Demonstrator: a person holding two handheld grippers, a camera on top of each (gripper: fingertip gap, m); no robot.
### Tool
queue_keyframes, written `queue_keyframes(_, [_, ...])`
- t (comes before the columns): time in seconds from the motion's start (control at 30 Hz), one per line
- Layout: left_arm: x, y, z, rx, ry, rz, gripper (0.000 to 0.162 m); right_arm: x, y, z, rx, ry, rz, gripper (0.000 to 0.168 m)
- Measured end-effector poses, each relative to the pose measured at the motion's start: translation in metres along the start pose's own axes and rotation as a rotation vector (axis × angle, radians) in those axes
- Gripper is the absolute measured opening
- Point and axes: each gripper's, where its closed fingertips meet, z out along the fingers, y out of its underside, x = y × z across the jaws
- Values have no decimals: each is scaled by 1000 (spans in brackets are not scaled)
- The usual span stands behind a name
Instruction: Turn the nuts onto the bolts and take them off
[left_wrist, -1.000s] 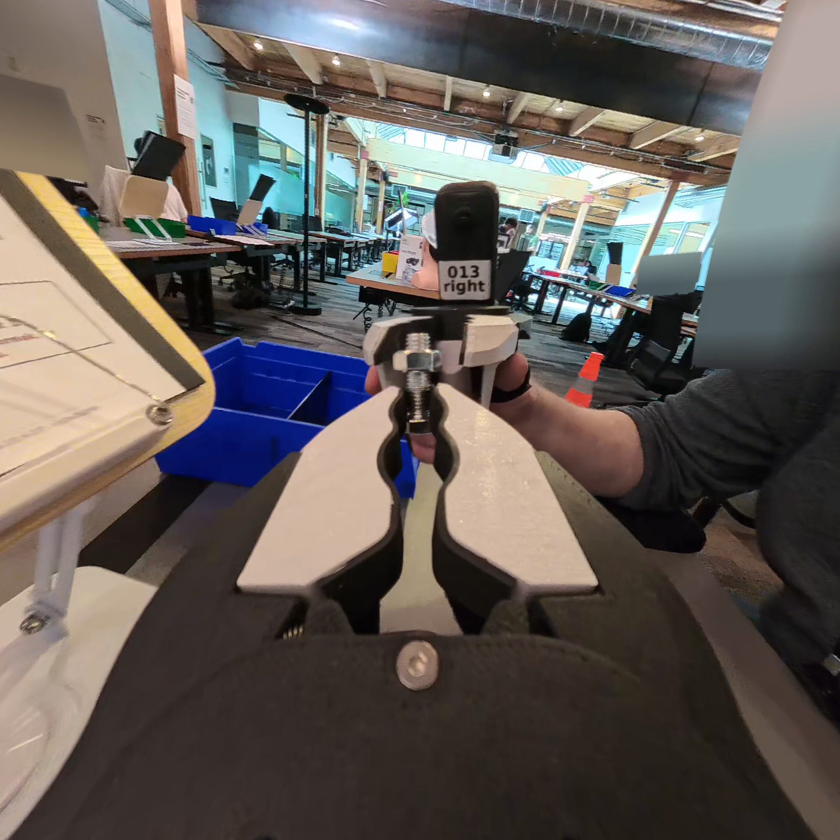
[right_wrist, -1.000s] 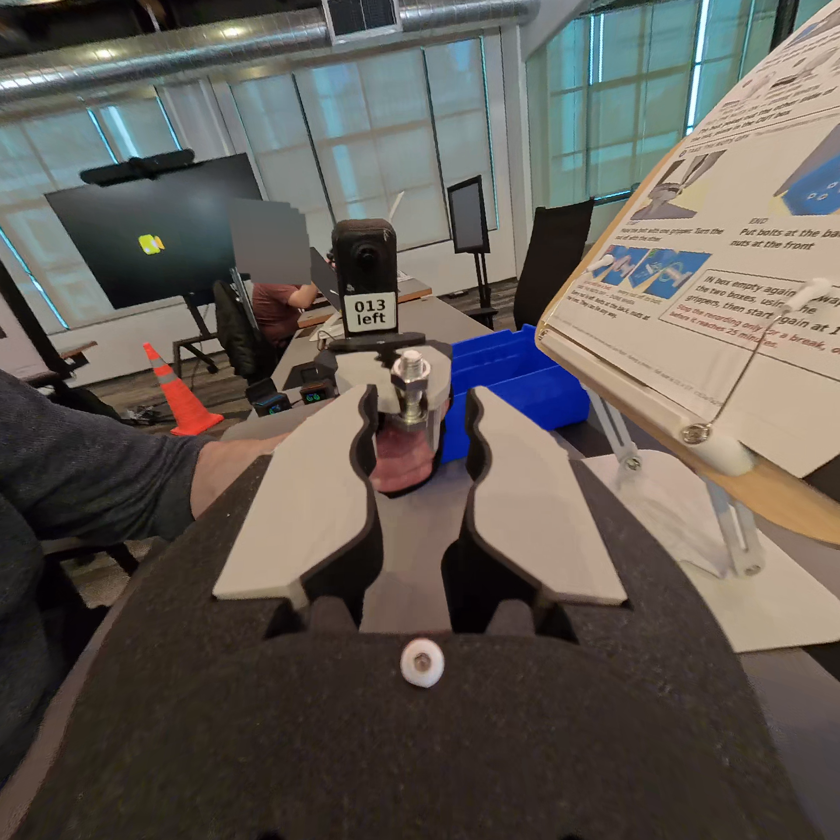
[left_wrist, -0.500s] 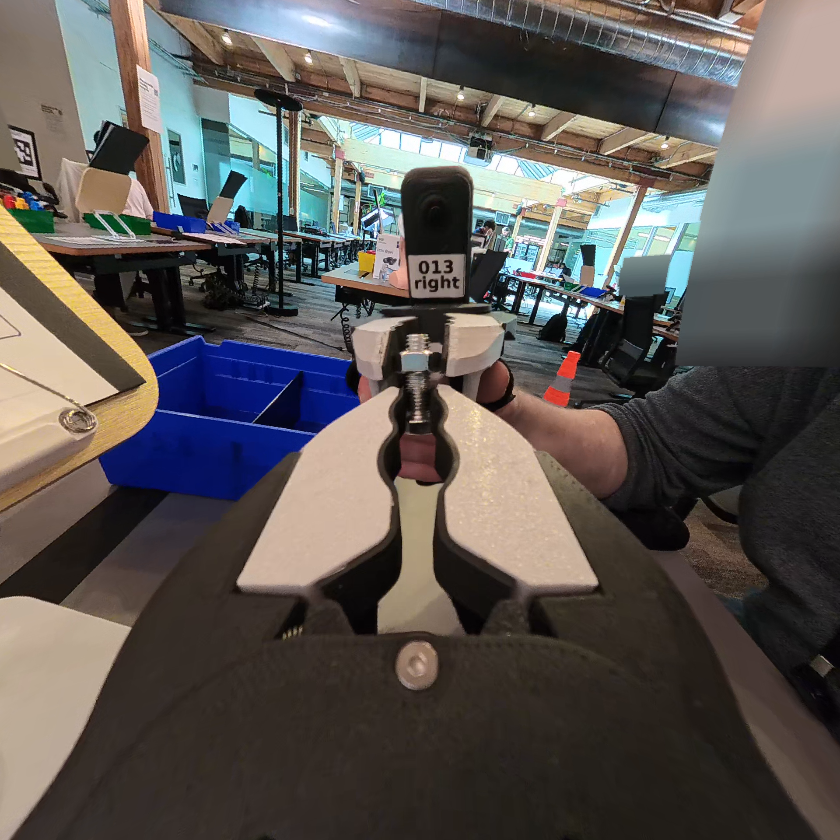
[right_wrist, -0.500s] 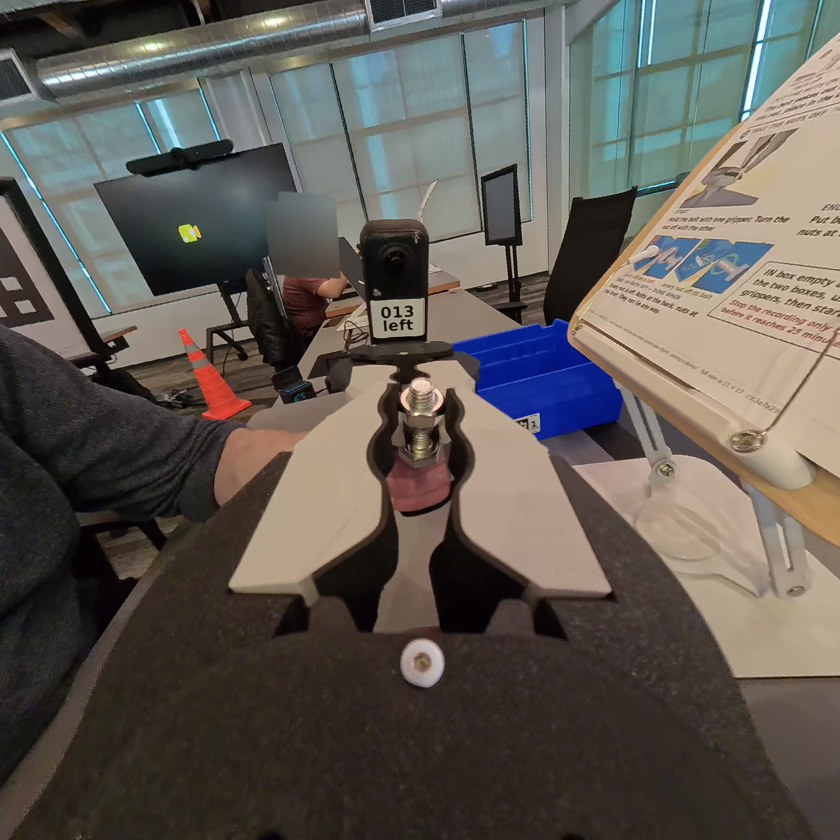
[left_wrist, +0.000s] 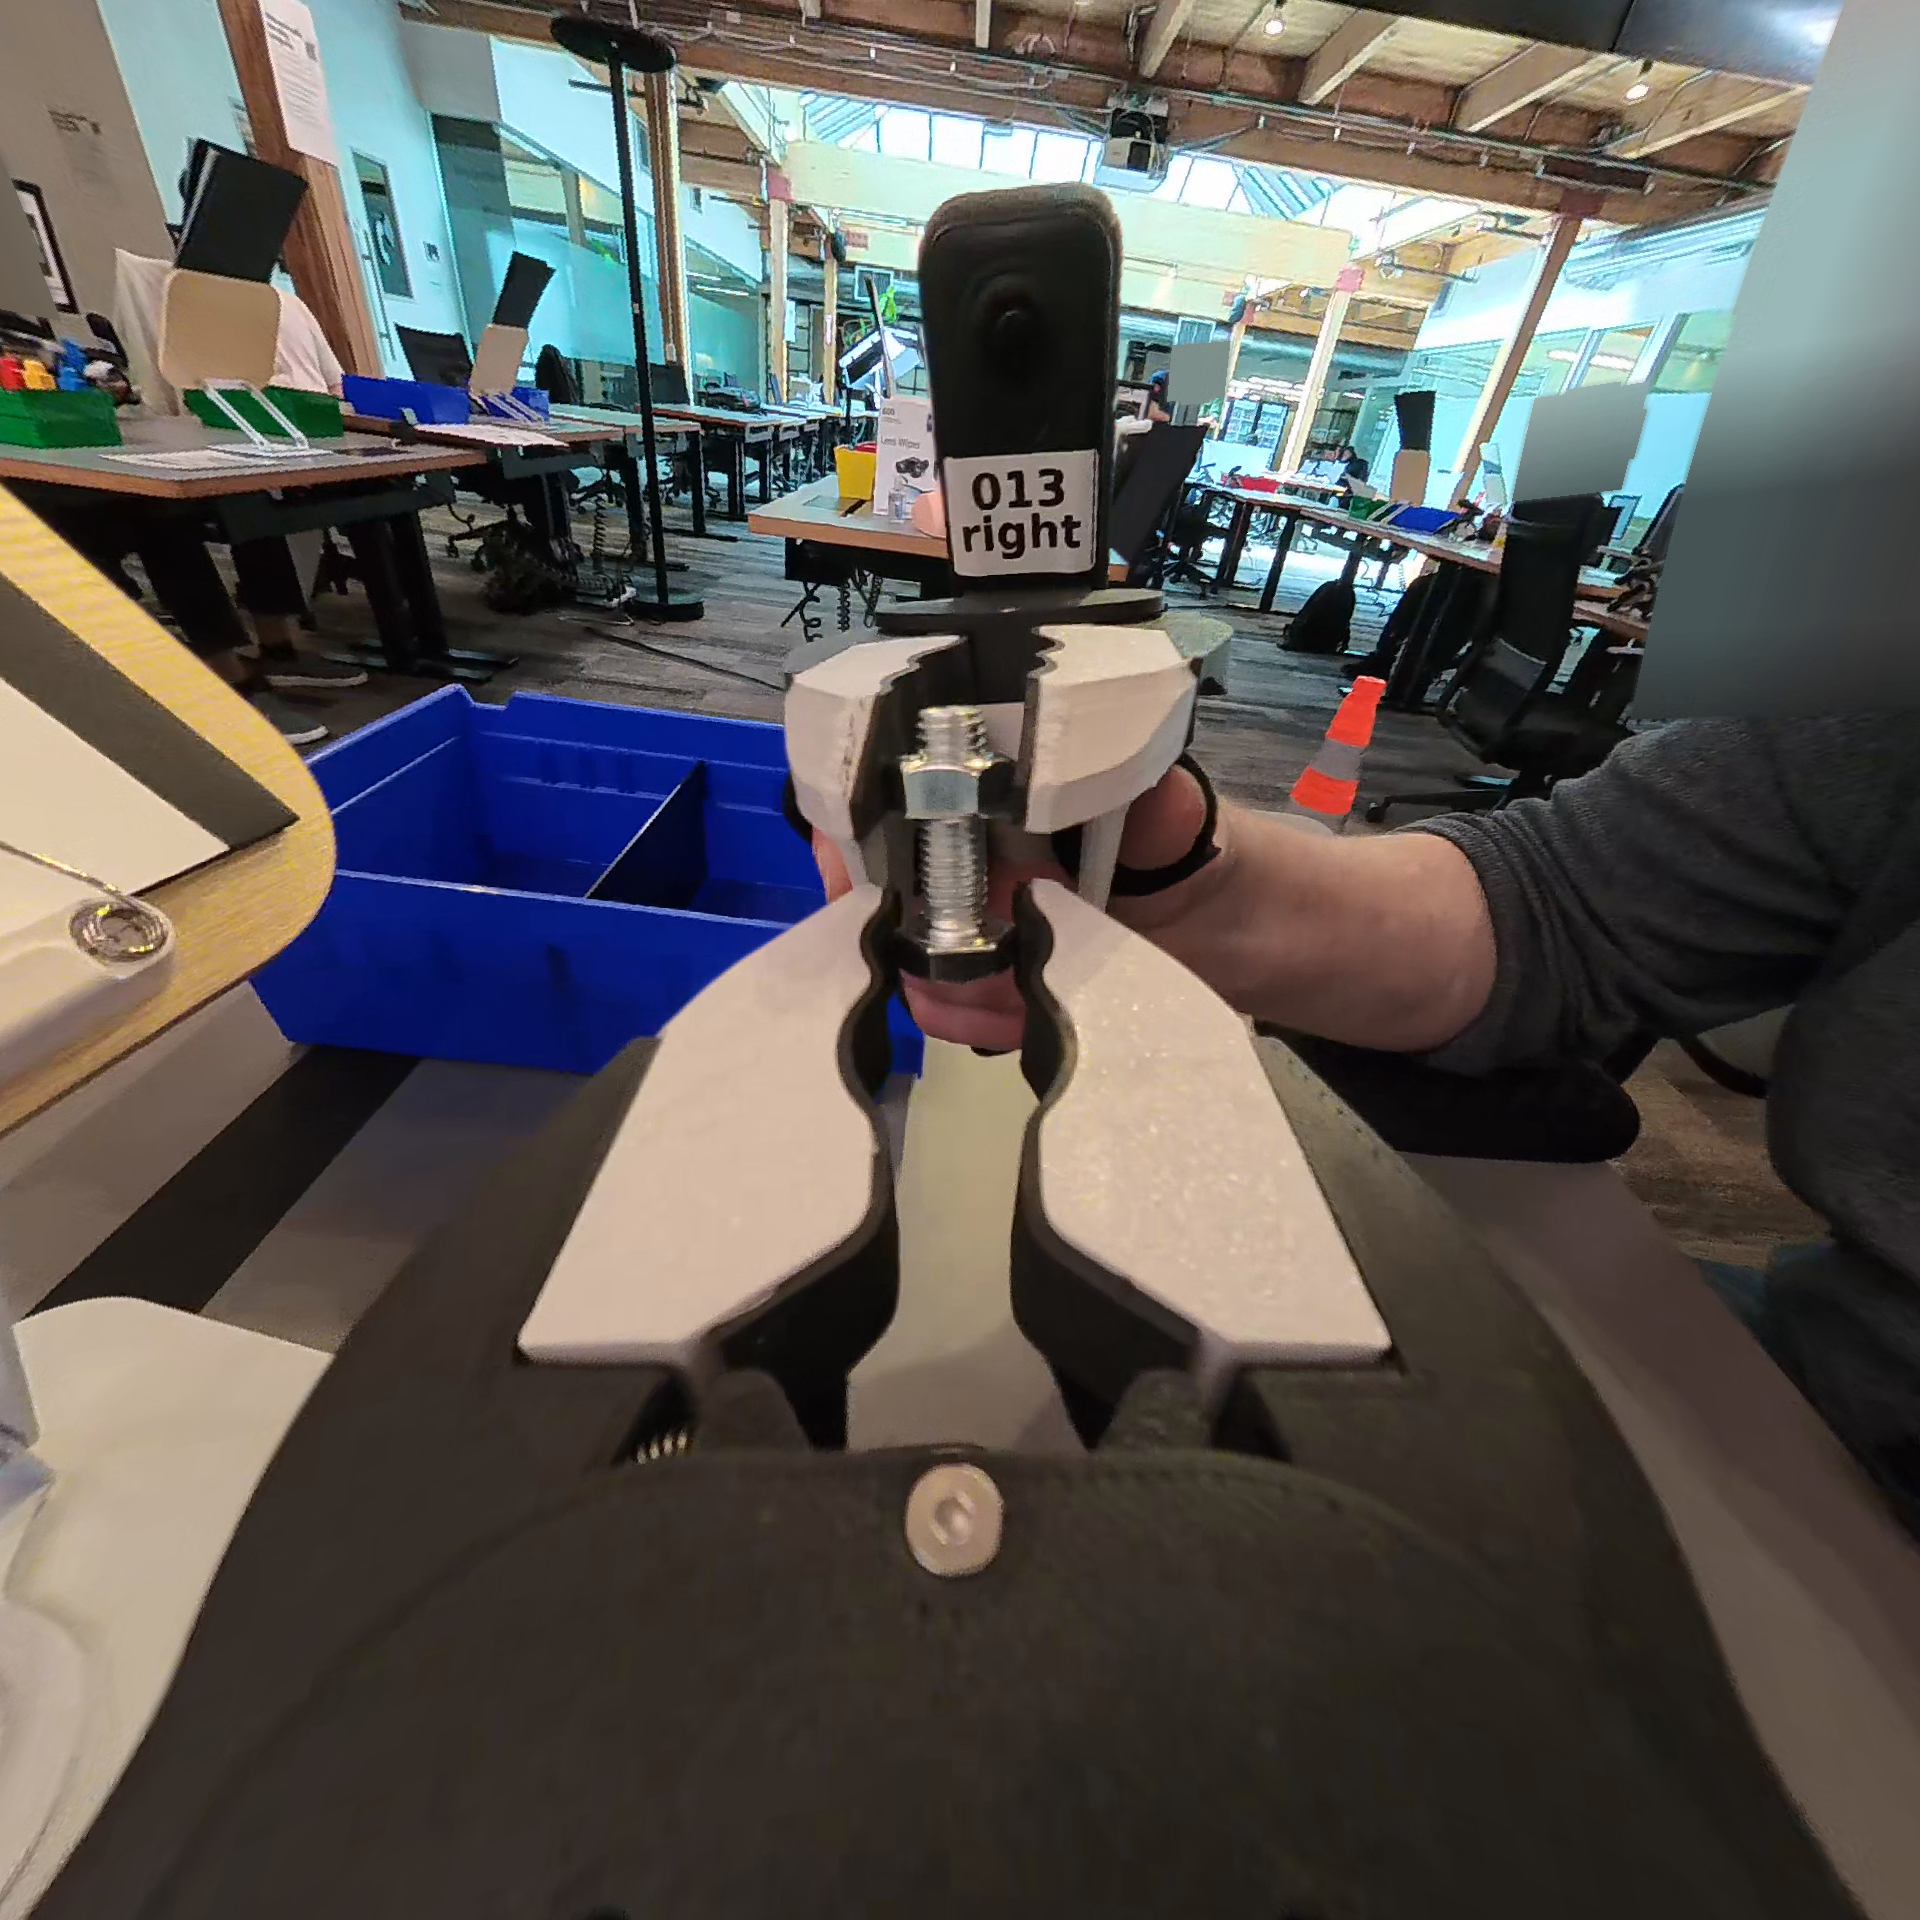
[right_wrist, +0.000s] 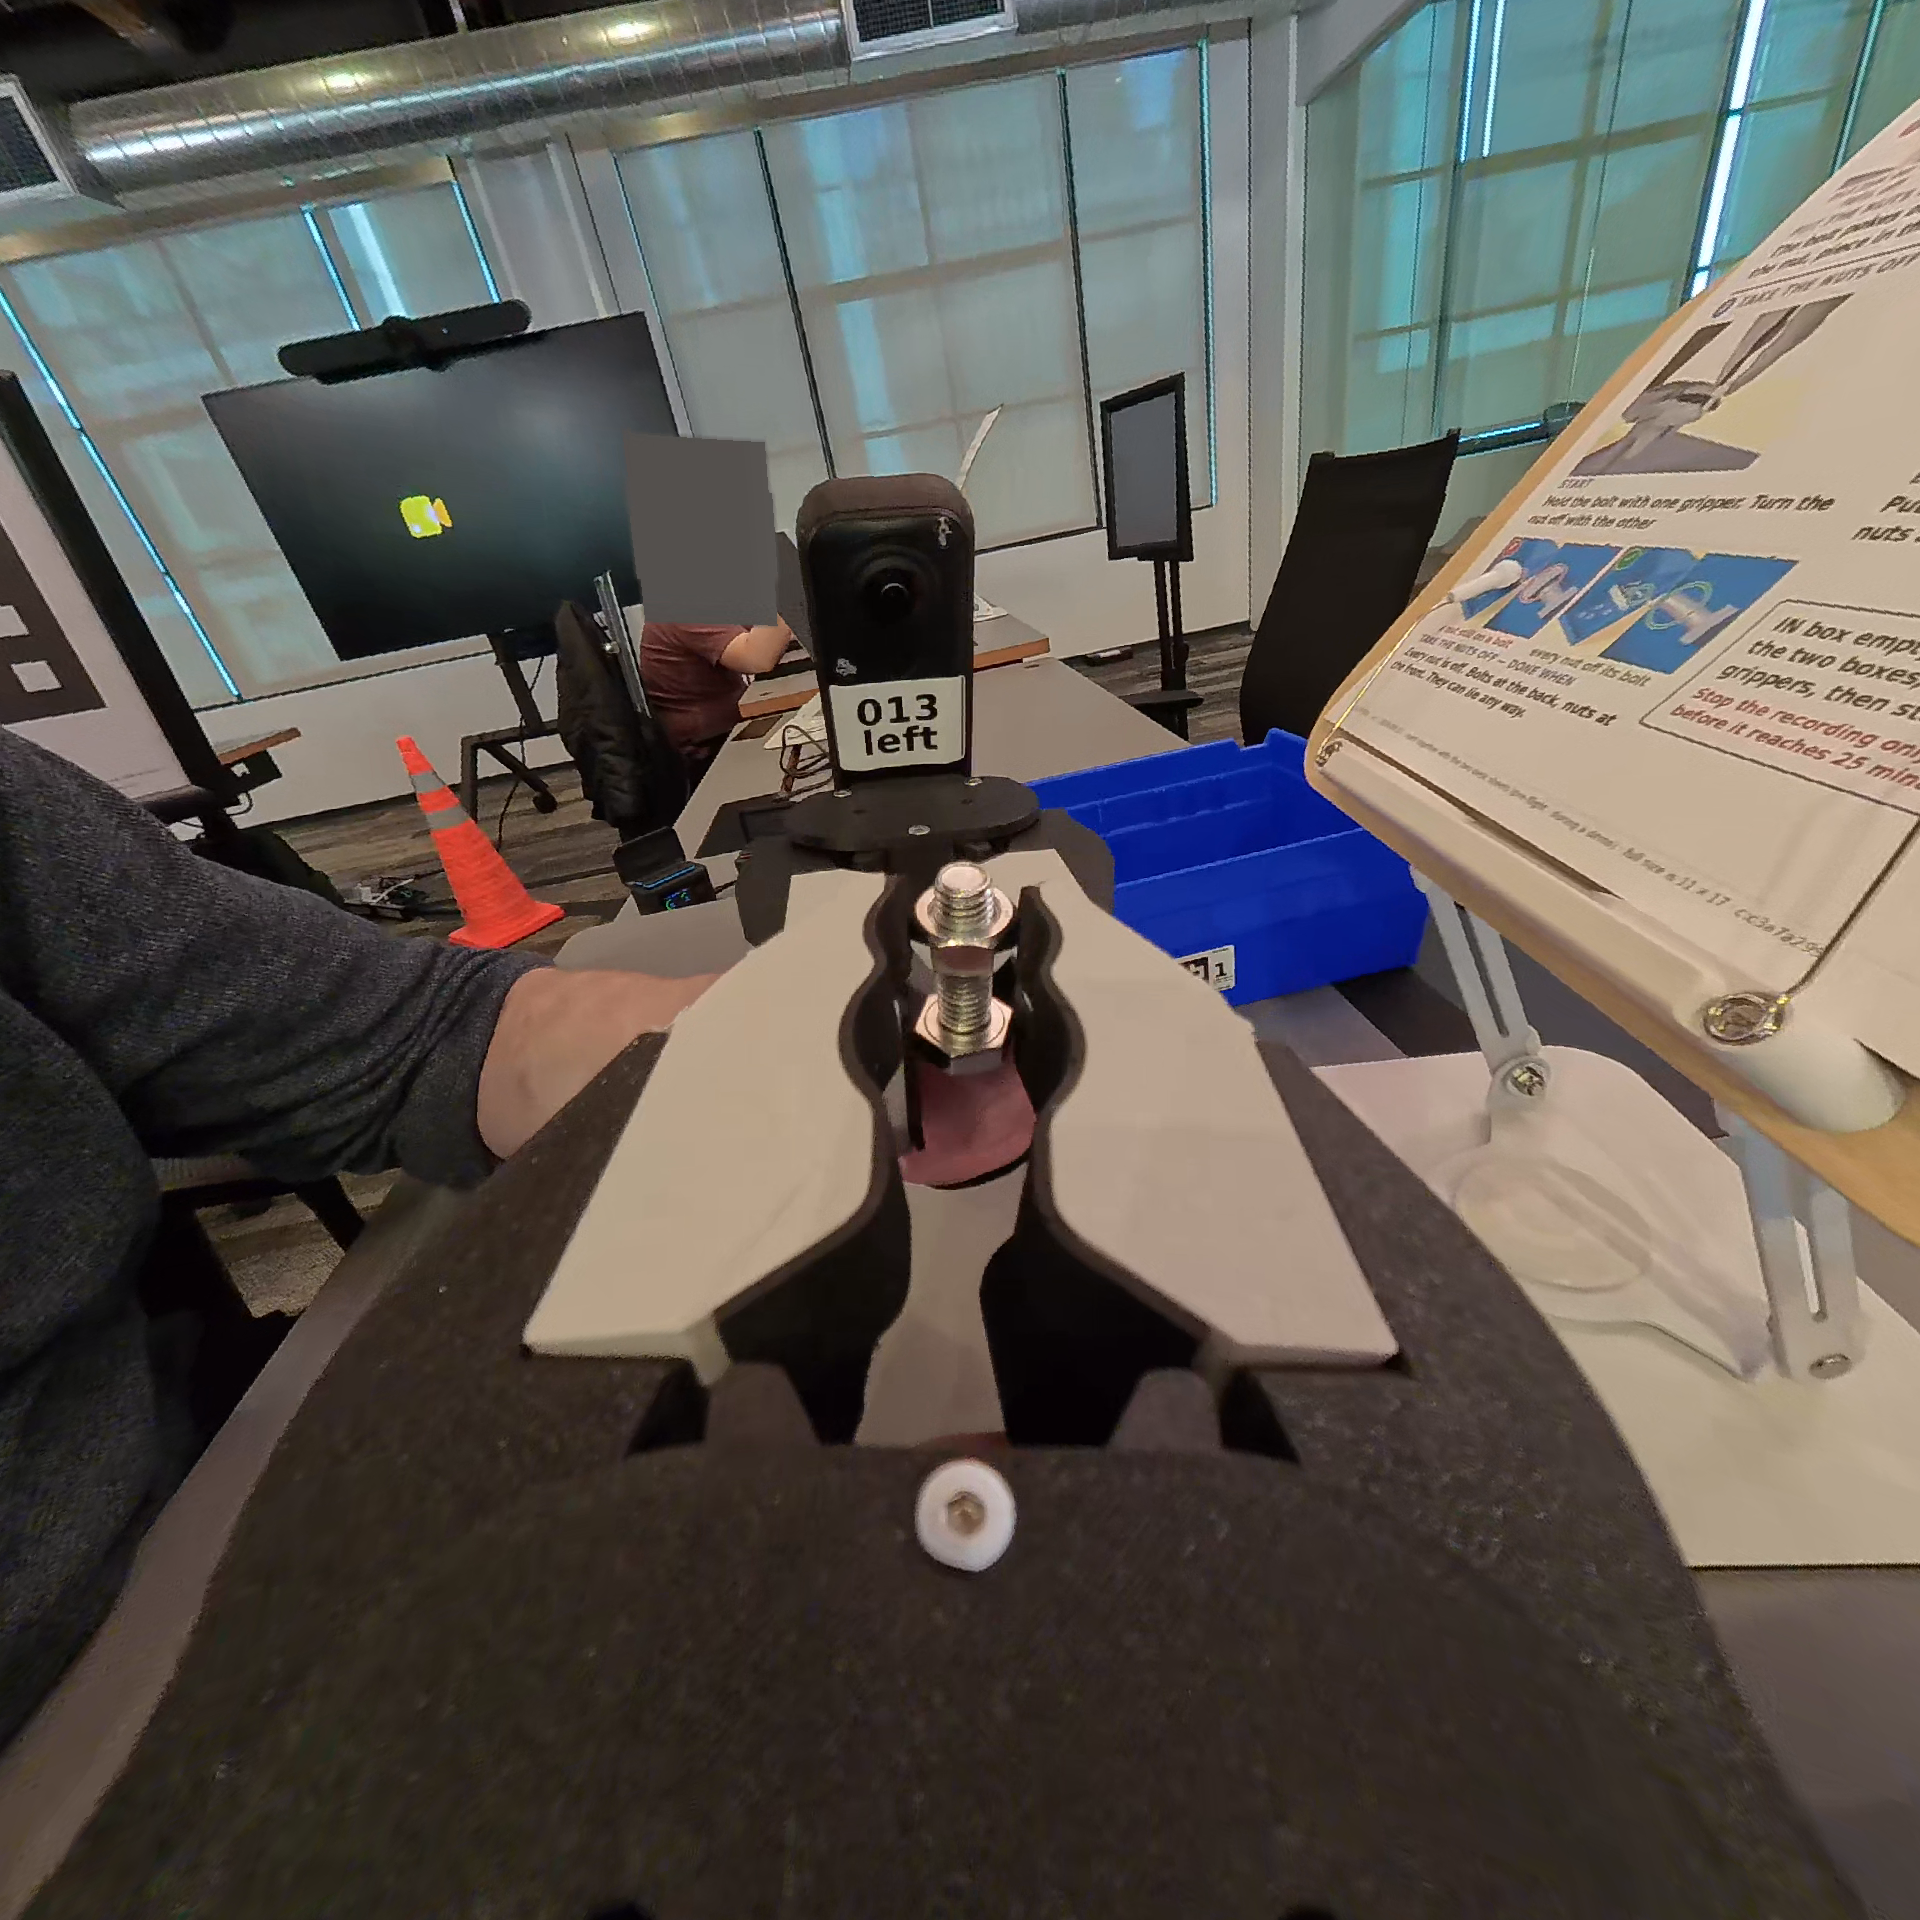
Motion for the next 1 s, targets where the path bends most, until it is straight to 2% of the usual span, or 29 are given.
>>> queue_keyframes(0.27, [3,3,0,-20,30,-7,20,-2,1,1,4,-10,0,19])
queue_keyframes(0.33, [4,7,2,-45,30,3,24,-2,0,2,18,-13,10,19])
queue_keyframes(0.6, [5,9,4,-54,39,2,16,-5,6,4,-8,-29,-6,19])
queue_keyframes(0.97, [-1,11,4,-70,-30,48,15,-1,7,3,-38,12,-21,19])
queue_keyframes(1.0, [-3,11,4,-68,-50,54,15,1,7,3,-47,26,-28,23])
